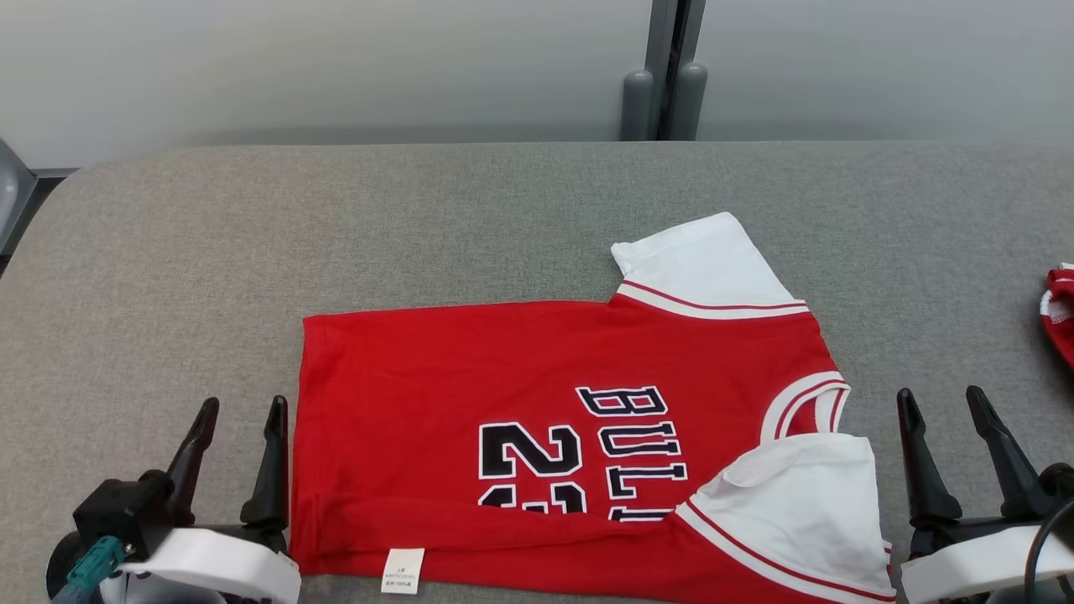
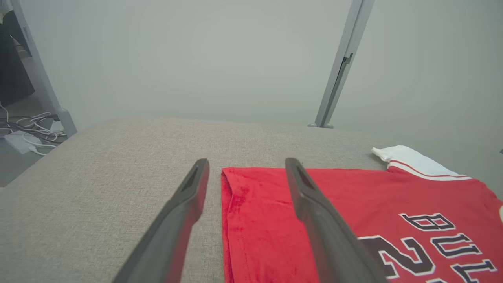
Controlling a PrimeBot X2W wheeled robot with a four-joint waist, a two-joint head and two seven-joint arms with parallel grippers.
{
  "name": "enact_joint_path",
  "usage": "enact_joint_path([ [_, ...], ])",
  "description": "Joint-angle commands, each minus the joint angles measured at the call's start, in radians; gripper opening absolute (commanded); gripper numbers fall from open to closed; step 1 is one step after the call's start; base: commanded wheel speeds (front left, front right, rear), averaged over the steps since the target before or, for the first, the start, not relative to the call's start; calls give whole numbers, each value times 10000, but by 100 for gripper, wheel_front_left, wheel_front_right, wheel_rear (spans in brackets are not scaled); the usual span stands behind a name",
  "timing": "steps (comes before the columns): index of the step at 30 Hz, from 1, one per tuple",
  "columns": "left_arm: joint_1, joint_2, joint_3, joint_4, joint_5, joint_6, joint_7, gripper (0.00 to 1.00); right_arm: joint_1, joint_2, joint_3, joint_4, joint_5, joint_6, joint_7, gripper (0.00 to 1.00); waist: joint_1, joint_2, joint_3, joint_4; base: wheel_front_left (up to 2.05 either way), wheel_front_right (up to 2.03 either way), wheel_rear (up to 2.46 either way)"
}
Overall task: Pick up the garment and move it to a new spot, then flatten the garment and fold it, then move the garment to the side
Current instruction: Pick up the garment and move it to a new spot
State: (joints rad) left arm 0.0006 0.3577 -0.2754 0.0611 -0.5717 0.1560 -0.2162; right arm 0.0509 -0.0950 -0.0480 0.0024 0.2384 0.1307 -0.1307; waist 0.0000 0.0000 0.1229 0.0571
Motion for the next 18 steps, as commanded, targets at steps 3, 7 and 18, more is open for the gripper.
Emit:
enact_joint_path([
  [3,-680,134,-85,152,179,-67,125,100,-156,-72,-127,-93,-28,3,57,100,0,0,305,0,0,0,0],
  [7,-1563,182,-194,786,-106,-521,602,100,-287,-72,-159,-192,-103,3,130,100,0,0,702,-114,0,0,0],
  [18,-4118,88,-154,4096,-1204,-1946,1769,100,-906,50,-42,-168,-82,3,42,100,0,0,1882,-734,0,0,0],
])
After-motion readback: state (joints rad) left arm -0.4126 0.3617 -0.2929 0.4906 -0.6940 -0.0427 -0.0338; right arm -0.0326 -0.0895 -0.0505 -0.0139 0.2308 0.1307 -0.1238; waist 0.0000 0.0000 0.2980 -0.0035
